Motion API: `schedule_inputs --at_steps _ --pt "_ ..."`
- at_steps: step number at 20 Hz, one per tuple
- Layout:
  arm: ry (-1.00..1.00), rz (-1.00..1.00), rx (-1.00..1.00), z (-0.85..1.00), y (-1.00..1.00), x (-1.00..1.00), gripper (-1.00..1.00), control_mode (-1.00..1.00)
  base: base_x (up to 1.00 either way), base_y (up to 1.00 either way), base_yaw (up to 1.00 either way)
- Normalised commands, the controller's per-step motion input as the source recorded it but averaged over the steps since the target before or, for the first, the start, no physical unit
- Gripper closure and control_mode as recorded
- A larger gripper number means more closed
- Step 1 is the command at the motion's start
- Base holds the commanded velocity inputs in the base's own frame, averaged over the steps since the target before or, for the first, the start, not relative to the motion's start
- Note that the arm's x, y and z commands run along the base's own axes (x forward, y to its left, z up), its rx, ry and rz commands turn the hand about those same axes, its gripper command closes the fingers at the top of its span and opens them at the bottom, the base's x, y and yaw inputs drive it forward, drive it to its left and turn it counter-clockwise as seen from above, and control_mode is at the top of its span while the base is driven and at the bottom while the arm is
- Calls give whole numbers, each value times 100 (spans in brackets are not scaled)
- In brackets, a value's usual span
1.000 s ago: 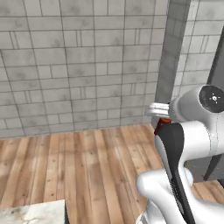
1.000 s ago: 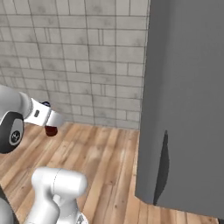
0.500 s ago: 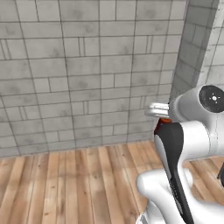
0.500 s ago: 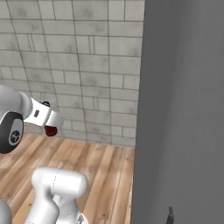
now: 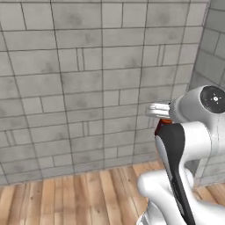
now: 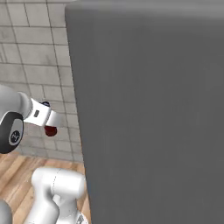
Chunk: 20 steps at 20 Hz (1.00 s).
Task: Place the condiment bottle and ketchup from the counter to the top shelf of the fridge. If the existing items in the fridge are on the top shelf, move them to other shelves.
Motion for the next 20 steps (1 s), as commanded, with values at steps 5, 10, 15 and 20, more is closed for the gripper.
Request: schedule_inputs --at_steps 5,10,15,20 --pt "0 0 0 0 0 0 100 100 68 0 -65" --pt "0 0 0 0 0 0 100 100 51 0 -72" --pt "0 0 0 0 0 0 100 100 55 0 -70" --pt "0 0 0 0 0 0 100 100 47 0 -73"
